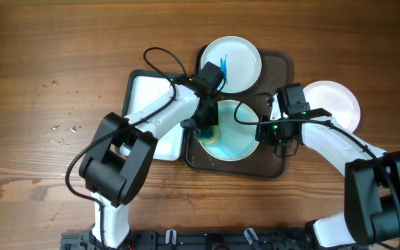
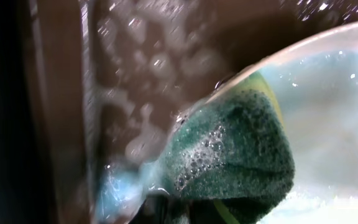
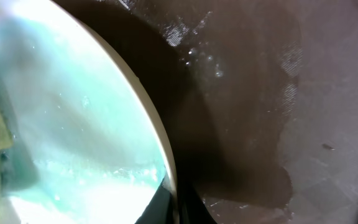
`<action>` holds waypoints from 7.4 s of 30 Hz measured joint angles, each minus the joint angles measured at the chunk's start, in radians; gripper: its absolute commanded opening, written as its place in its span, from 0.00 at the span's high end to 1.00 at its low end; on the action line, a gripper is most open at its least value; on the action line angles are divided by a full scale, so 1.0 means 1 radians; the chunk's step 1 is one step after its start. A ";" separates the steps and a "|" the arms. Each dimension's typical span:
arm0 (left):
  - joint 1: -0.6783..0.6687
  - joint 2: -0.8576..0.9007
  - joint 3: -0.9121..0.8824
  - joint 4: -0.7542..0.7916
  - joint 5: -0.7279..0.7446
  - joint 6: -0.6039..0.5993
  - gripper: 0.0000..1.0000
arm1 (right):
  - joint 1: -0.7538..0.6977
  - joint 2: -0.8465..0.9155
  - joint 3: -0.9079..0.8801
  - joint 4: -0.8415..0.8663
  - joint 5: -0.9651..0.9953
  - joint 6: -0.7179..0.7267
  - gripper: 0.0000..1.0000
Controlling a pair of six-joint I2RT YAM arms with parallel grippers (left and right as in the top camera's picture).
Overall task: Clean dirty plates on tray and stack at the side
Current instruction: 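Scrub the blue-stained plate with the sponge using the left gripper, then return the sponge to the white sink tray with the left gripper, then lift the scrubbed plate with the right gripper over the sink tray, then hold the plate tilted over the sink tray with the right gripper, then carry the plate right and set it on the cleaned plate, then grasp the last stained plate on the brown tray with the right gripper, then drag the plate toward the front of the brown tray with right gripper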
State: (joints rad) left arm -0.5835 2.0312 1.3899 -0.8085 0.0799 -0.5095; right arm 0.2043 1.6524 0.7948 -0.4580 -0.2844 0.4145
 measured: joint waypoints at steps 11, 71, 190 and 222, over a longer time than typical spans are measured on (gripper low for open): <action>0.196 -0.374 -0.035 -0.152 -0.072 0.000 0.96 | 0.000 0.000 0.000 -0.007 0.000 -0.058 0.96; 0.605 -0.942 -0.193 -0.187 0.118 0.003 0.00 | 0.862 0.048 0.550 0.470 1.468 -0.875 0.96; 0.605 -0.942 -0.193 -0.187 0.121 0.003 0.00 | -0.024 0.398 0.439 0.314 0.183 -0.209 0.96; 0.441 -0.655 -0.282 -0.251 0.108 0.035 0.28 | 0.021 -0.346 0.133 -0.216 0.163 -0.071 0.67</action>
State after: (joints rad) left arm -0.1429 1.3766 1.1084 -1.0599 0.1879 -0.4747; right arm 0.2256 1.3064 0.9279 -0.6735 -0.1219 0.3435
